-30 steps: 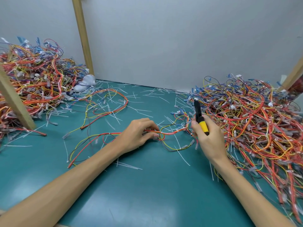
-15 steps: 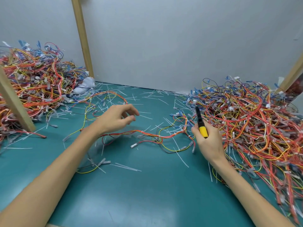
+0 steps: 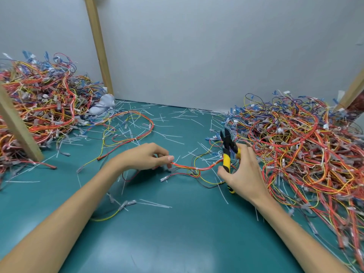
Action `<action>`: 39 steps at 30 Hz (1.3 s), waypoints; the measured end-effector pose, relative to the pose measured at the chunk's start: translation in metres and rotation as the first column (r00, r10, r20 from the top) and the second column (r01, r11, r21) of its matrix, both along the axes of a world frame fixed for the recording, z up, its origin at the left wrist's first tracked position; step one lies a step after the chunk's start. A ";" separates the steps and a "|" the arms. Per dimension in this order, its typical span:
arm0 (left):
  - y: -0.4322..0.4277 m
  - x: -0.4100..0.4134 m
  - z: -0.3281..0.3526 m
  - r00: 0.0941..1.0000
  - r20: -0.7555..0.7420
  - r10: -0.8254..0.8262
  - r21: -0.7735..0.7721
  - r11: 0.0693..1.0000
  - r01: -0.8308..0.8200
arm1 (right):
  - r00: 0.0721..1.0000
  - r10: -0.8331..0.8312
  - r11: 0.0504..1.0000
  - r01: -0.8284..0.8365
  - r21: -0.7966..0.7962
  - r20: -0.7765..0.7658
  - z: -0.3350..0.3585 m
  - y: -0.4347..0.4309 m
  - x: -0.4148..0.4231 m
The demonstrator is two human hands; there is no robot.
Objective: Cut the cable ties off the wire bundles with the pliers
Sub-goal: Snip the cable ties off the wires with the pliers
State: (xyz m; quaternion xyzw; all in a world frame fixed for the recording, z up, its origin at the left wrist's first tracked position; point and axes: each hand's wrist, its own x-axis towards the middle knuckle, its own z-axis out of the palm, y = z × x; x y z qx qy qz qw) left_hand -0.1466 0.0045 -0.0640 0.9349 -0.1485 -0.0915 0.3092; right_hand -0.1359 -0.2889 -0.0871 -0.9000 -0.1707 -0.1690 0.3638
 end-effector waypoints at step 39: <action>-0.050 0.003 -0.035 0.841 0.411 0.351 -0.263 0.929 -0.259 | 0.958 -0.049 0.975 0.106 -0.193 0.282 -0.006 -0.002 -0.001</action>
